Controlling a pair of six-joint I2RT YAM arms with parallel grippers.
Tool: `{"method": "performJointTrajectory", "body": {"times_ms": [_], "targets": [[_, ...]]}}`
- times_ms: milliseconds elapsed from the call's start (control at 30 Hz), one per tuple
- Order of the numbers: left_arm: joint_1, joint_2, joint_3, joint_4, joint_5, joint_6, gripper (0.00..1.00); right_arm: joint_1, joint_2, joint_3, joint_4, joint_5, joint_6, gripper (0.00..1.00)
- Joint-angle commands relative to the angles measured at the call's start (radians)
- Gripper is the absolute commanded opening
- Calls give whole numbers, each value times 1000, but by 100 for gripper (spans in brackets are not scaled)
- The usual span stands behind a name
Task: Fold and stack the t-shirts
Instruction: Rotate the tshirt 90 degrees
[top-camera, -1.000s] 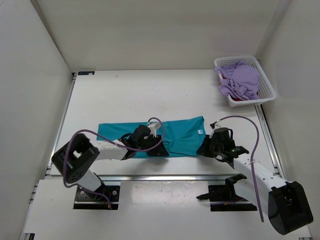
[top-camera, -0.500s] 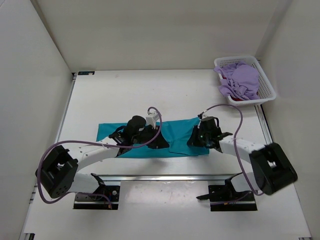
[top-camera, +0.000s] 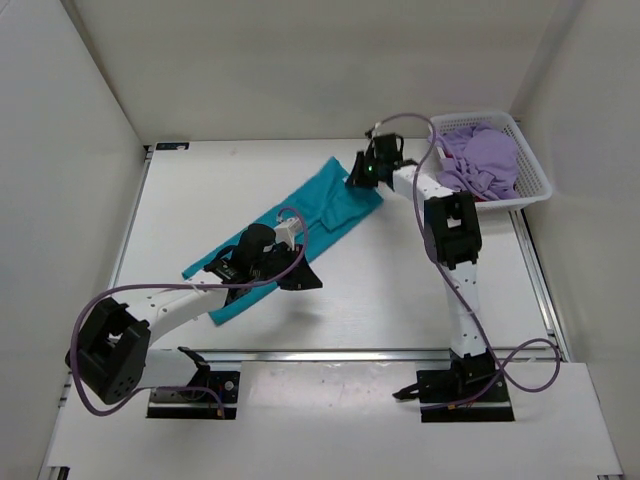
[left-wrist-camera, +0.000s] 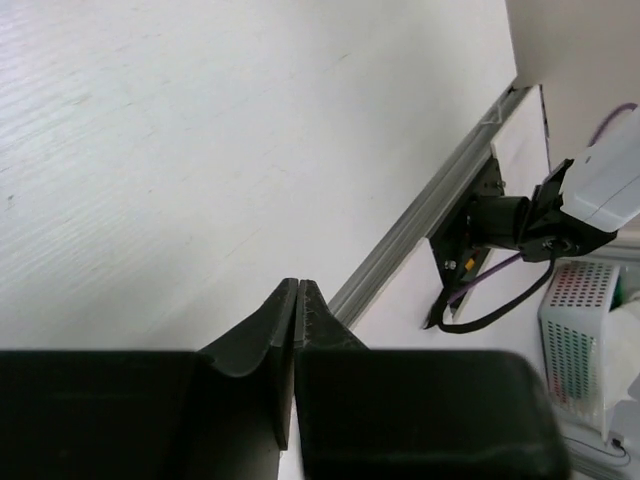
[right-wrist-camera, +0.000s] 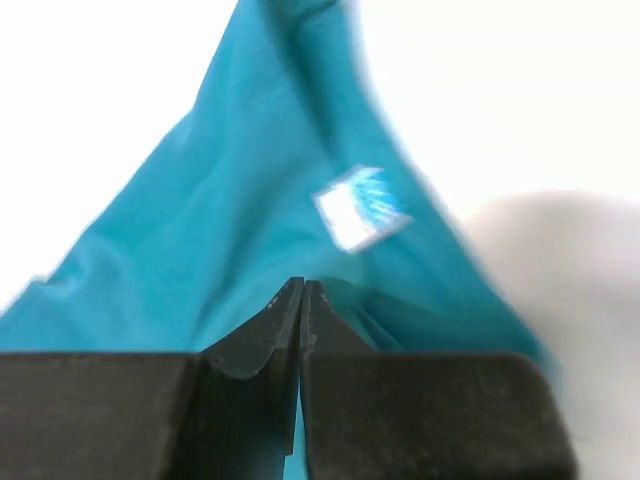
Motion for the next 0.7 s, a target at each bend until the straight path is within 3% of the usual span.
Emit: {"method": "performJointTrajectory", "body": {"times_ms": [0, 67, 167, 233, 267, 300, 333, 400, 433, 500, 533, 667], "targets": [[15, -46, 12, -78, -28, 51, 9, -29, 73, 427, -364, 25, -148, 0], [25, -62, -3, -68, -25, 35, 3, -34, 80, 686, -539, 28, -175, 0], [53, -71, -19, -55, -26, 25, 1, -11, 37, 819, -710, 28, -226, 0], [90, -83, -23, -43, -25, -14, 3, 37, -87, 671, -744, 83, -251, 0], [107, -95, -25, -36, -23, -22, 3, 95, -174, 517, -721, 129, -275, 0], [127, -101, -25, -34, -20, -34, 2, 148, -225, 292, -637, 169, -280, 0], [156, -121, -20, -49, -23, -44, 1, 205, -332, 173, -484, 204, -274, 0], [192, -152, -14, -36, -17, -56, 0, 233, -498, -261, -263, 186, -190, 0], [217, -178, -12, -25, 6, -62, 0, 245, -600, -340, -150, 169, -123, 0], [239, -184, 20, -43, 29, -62, 0, 278, -722, -665, 28, 140, -26, 2], [249, -187, 46, -72, 17, -47, 0, 304, -789, -803, 154, 117, 29, 8], [321, -206, 83, -92, 22, -67, 12, 422, -824, -1011, 422, 146, 174, 25]]}}
